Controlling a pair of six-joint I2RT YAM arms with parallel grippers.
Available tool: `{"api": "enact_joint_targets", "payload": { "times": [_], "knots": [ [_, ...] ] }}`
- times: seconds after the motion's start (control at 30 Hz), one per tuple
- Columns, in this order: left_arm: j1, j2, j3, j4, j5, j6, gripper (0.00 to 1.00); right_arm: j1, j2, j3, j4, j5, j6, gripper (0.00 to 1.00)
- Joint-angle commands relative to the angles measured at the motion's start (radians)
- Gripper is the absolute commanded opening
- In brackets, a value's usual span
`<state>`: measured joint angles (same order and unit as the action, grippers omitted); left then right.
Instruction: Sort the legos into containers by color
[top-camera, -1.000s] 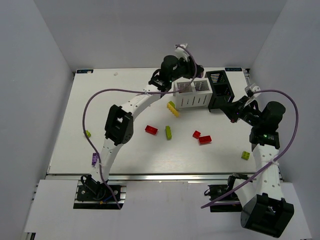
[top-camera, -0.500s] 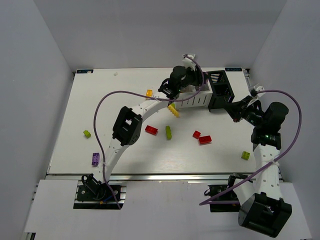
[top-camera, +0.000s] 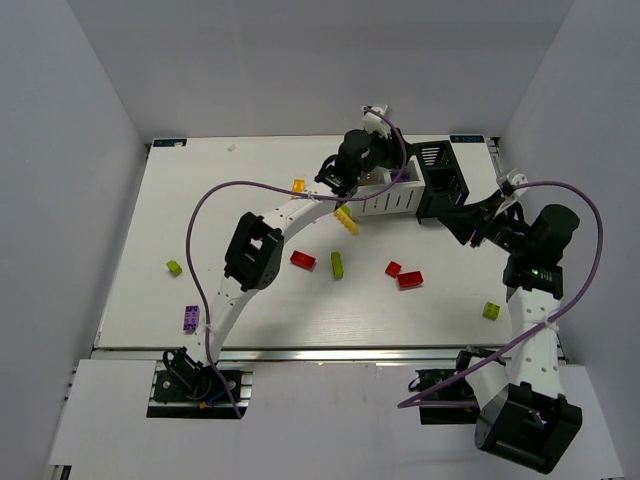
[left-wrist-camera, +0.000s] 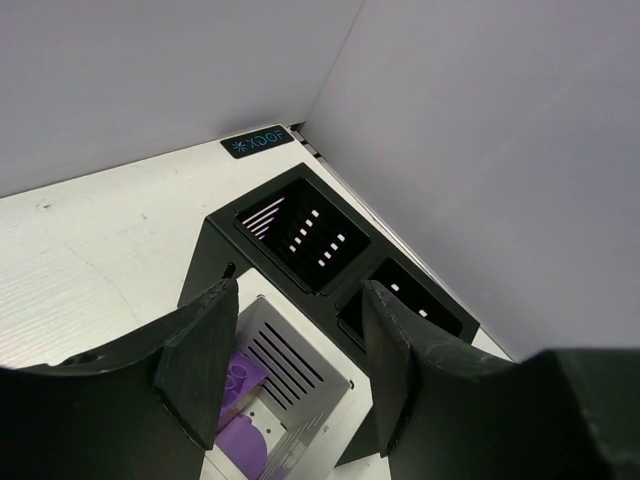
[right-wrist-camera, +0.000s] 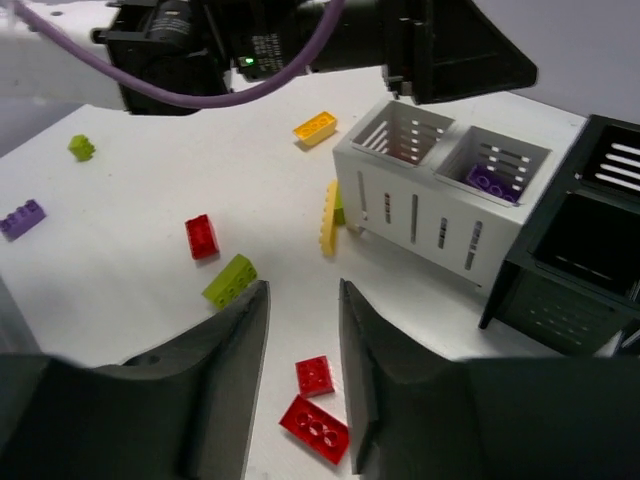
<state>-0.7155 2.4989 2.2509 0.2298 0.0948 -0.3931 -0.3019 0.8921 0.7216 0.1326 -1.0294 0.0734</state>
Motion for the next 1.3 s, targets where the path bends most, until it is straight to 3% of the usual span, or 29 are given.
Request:
{"api": "enact_joint_targets", "payload": {
  "times": [0.0,0.03,0.1,0.13,0.17,0.2,0.27,0.3,0.37,0.4,0.43,0.5,0.57,0.6,0.7,0.77,0.93,0.97,1.1,1.27],
  "knots": [
    [-0.001,-0.073,0.029,-0.006,0.026,-0.004,0.63,-0.008,0.008,-0.014,0.036,-0.119,-0.049,0.41],
    [-0.001,-0.125,0.021,-0.017,0.035,-0.004,0.63,-0.006,0.013,-0.019,0.032,-0.159,-0.122,0.53],
    [-0.001,-0.214,-0.079,-0.029,0.048,-0.004,0.55,-0.003,0.021,-0.04,-0.002,-0.312,-0.217,0.61],
    [-0.001,-0.338,-0.14,-0.03,0.051,-0.004,0.48,-0.003,0.027,-0.044,-0.039,-0.352,-0.28,0.66],
    [-0.001,-0.404,-0.207,-0.038,0.051,-0.007,0.28,0.004,0.028,-0.039,-0.086,-0.409,-0.422,0.67],
    [0.008,-0.476,-0.363,-0.059,0.028,-0.027,0.18,0.009,0.028,-0.033,-0.213,-0.428,-0.501,0.69],
    [0.019,-0.692,-0.526,-0.099,-0.009,-0.052,0.0,0.036,0.028,-0.025,-0.296,-0.419,-0.646,0.69],
    [0.019,-0.76,-0.685,-0.153,-0.067,-0.078,0.0,0.043,0.027,-0.021,-0.3,-0.394,-0.652,0.68],
    [0.028,-0.951,-0.818,-0.223,-0.159,-0.092,0.0,0.076,0.028,-0.013,-0.303,-0.283,-0.665,0.64],
    [0.028,-1.006,-0.877,-0.307,-0.187,-0.092,0.05,0.116,0.033,-0.001,-0.312,-0.241,-0.69,0.62],
    [0.028,-1.059,-0.983,-0.349,-0.238,-0.098,0.18,0.133,0.039,0.012,-0.389,-0.204,-0.736,0.61],
    [0.037,-1.19,-1.06,-0.479,-0.276,-0.14,0.56,0.203,0.077,0.03,-0.483,-0.117,-0.891,0.61],
    [0.037,-1.262,-1.157,-0.547,-0.29,-0.154,0.69,0.234,0.116,0.055,-0.64,-0.008,-1.027,0.65],
    [0.037,-1.326,-1.189,-0.588,-0.294,-0.167,0.75,0.277,0.157,0.07,-0.759,0.029,-1.199,0.71],
    [0.047,-1.423,-1.278,-0.638,-0.326,-0.147,0.82,0.3,0.264,0.091,-0.91,0.184,-1.552,0.84],
    [0.047,-1.46,-1.329,-0.652,-0.372,-0.129,0.83,0.334,0.323,0.148,-0.972,0.276,-1.612,0.89],
    [0.047,-1.578,-1.445,-0.601,-0.385,-0.066,0.88,0.377,0.481,0.248,-0.987,0.385,-1.637,0.89],
    [0.047,-1.592,-1.464,-0.6,-0.385,-0.063,0.98,0.395,0.493,0.245,-0.972,0.441,-1.637,0.89],
    [0.047,-1.672,-1.554,-0.581,-0.414,-0.046,0.98,0.429,0.58,0.245,-0.941,0.534,-1.629,0.88],
    [0.047,-1.738,-1.55,-0.583,-0.434,-0.03,0.98,0.474,0.654,0.249,-0.943,0.56,-1.591,0.86]
  ]
}}
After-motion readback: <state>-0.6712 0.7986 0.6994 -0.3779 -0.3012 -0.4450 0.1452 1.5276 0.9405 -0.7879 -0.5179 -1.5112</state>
